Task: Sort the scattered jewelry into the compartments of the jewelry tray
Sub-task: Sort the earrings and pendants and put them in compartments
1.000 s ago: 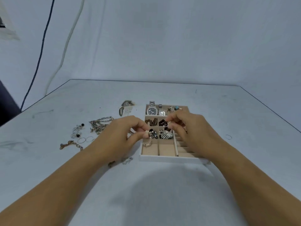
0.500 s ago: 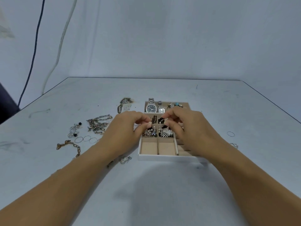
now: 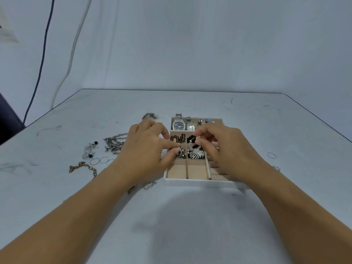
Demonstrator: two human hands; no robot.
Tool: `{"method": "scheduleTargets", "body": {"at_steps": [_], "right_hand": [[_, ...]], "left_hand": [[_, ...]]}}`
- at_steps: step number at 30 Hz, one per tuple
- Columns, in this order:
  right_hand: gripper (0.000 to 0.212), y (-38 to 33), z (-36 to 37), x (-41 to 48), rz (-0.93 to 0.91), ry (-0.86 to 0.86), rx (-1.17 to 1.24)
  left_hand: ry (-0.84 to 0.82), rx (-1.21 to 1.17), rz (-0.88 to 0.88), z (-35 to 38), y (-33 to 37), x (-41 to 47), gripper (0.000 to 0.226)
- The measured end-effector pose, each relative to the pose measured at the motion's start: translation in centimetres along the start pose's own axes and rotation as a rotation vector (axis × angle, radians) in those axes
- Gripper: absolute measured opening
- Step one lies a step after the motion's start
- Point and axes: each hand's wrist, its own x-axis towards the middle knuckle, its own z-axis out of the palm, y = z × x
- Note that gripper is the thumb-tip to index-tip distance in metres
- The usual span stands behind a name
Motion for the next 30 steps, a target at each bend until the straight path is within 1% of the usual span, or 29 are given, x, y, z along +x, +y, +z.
{"method": "scheduleTargets", "body": {"at_steps": [3, 9, 14, 17, 20, 25, 30], "right_hand": [[0.013, 0.0, 0.0, 0.0, 0.001, -0.002, 0.000], [0.012, 0.2, -0.2, 0.3, 0.026, 0.001, 0.003], [0.013, 0.4, -0.1, 1.2, 0.002, -0.013, -0.011], [0.014, 0.4, 0.3, 2.0, 0.002, -0.046, -0.014], [0.012, 0.5, 0.9, 3.0, 0.021, -0.087, -0.013], [0.011, 0.7, 2.0, 4.6, 0.054, -0.131, -0.058], [0.011, 0.3, 3.2, 5.7, 0.051, -0.130, -0.124]], "left_hand": [[-0.045, 0.051, 0.032, -0.2, 0.1, -0.6, 0.042], [-0.072, -0.208, -0.030, -0.7, -1.2, -1.5, 0.052], [-0.167, -0.239, -0.060, -1.4, -4.2, -2.8, 0.044], [-0.203, -0.247, -0.036, -1.1, -5.4, -3.6, 0.048], [-0.193, -0.295, -0.043, -0.5, -5.5, -4.2, 0.050], [-0.175, -0.295, -0.041, -0.1, -5.3, -4.2, 0.048], [-0.162, -0.306, -0.040, -0.1, -5.2, -4.3, 0.047]]}}
